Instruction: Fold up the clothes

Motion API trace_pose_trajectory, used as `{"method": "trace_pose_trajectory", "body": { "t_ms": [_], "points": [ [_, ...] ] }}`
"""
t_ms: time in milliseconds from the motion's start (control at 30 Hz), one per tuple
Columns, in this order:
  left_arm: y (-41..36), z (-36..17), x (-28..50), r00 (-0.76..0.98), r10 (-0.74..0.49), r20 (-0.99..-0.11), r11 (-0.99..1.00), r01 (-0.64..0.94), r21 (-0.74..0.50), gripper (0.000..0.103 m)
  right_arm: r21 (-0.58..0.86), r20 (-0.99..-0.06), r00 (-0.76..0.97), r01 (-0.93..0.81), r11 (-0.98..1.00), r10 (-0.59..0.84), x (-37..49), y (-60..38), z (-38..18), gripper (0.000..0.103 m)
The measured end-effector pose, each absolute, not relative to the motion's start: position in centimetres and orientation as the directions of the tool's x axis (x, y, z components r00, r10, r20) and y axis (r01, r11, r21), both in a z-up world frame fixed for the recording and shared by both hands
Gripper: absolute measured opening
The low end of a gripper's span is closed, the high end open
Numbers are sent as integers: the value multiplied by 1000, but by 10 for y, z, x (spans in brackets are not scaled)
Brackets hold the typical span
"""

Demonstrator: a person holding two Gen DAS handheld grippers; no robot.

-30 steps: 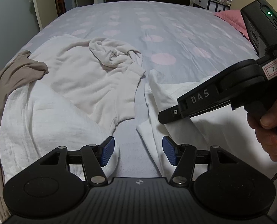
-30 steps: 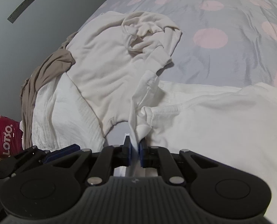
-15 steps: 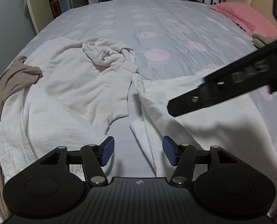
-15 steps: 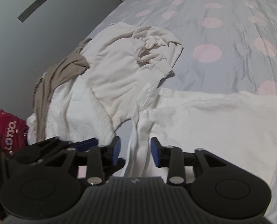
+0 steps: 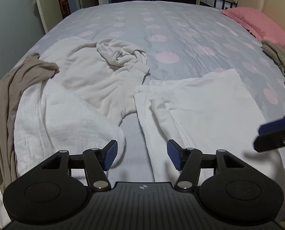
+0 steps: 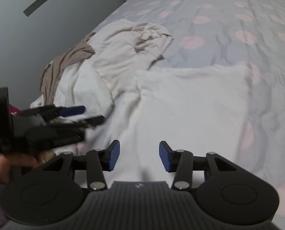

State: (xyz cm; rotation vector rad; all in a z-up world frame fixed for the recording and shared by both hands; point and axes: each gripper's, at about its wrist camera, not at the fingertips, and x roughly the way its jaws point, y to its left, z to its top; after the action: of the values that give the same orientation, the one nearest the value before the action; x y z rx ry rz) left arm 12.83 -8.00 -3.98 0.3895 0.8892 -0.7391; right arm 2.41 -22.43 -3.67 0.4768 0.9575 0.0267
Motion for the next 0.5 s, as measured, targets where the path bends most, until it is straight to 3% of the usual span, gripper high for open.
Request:
{"method": "trace_pose_trajectory", "body": {
  "t_ms": [500],
  "points": [
    [-48, -58, 91, 274, -465, -842, 664, 737, -127, 59, 197, -824, 564, 204, 959, 49, -79, -230, -69, 56]
  ]
}}
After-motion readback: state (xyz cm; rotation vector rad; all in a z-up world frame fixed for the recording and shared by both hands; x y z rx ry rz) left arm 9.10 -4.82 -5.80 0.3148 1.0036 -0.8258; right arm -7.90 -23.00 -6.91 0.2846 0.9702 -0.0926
